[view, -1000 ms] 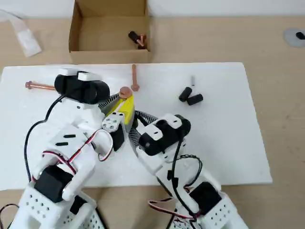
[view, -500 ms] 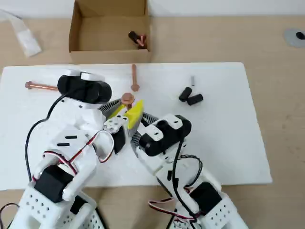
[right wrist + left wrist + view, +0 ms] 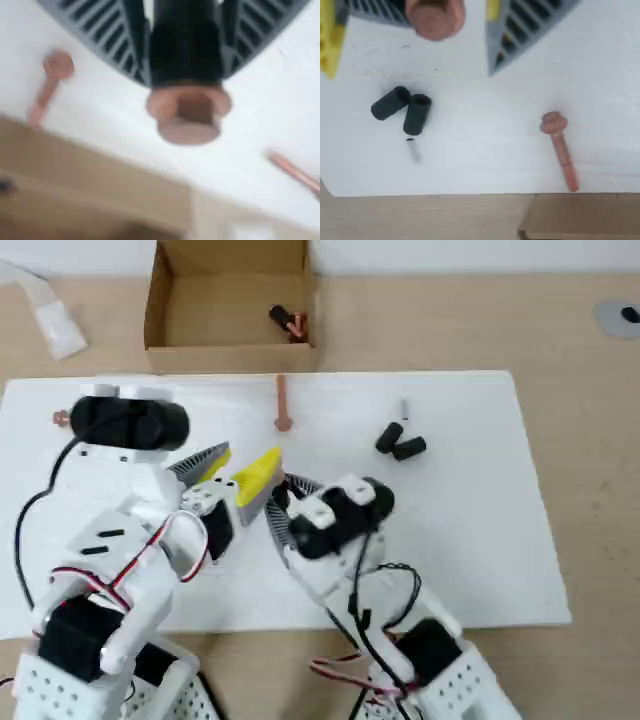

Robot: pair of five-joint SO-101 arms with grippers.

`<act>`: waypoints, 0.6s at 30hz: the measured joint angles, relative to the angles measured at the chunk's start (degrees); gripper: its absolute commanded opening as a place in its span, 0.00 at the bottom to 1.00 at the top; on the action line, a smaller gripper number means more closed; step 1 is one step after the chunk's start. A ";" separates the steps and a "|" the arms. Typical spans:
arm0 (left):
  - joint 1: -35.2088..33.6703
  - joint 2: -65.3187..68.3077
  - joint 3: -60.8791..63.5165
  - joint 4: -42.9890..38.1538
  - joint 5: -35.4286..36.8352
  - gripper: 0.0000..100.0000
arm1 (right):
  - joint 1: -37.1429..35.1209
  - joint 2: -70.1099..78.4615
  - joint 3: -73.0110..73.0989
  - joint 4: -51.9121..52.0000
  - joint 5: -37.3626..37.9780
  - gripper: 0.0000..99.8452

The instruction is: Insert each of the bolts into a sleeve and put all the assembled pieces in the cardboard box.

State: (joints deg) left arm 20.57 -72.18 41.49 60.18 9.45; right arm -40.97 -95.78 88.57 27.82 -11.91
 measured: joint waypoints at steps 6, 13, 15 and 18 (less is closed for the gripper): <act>-10.55 0.62 -0.35 0.09 -4.31 0.00 | 4.84 19.60 -12.66 -4.84 0.00 0.01; -23.74 5.98 -0.35 0.09 -7.82 0.01 | 9.85 55.65 -42.20 -5.36 0.00 0.01; -26.46 7.74 -0.35 0.00 -7.82 0.01 | 10.64 65.93 -52.04 -5.36 0.00 0.01; -30.15 10.02 -0.35 0.00 -7.82 0.01 | 11.16 80.18 -67.16 -5.36 0.00 0.01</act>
State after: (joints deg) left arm -9.58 -62.15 41.14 60.18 1.63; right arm -29.80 -15.60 21.41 22.46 -11.91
